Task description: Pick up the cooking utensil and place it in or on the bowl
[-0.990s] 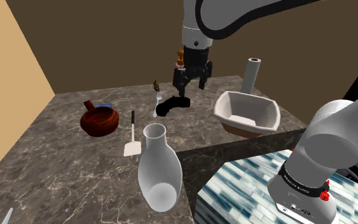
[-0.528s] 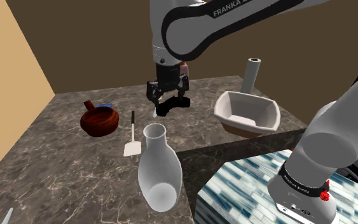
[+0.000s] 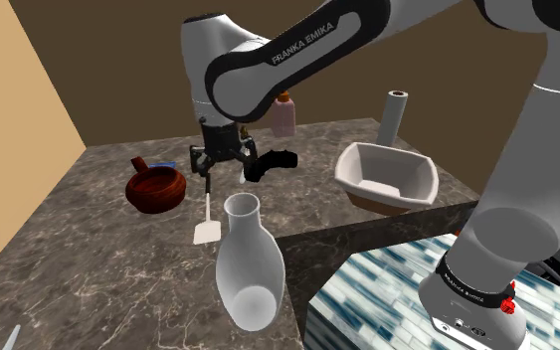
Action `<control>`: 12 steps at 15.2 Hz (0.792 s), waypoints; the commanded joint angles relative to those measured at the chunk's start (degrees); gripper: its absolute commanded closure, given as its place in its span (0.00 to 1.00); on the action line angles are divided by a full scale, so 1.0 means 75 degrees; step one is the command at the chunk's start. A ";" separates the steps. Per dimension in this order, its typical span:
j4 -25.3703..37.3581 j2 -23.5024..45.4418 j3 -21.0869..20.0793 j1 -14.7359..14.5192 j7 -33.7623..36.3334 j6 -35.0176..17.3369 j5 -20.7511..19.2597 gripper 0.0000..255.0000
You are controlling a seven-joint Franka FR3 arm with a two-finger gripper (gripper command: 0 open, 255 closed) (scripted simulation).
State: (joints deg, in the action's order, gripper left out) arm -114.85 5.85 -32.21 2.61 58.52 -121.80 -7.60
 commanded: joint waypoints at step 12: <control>0.1617 0.2458 0.0417 -0.0783 0.1903 -0.0384 -0.1414 0.00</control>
State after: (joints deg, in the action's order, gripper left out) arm -102.59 23.48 -29.31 -3.11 72.60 -124.21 -17.86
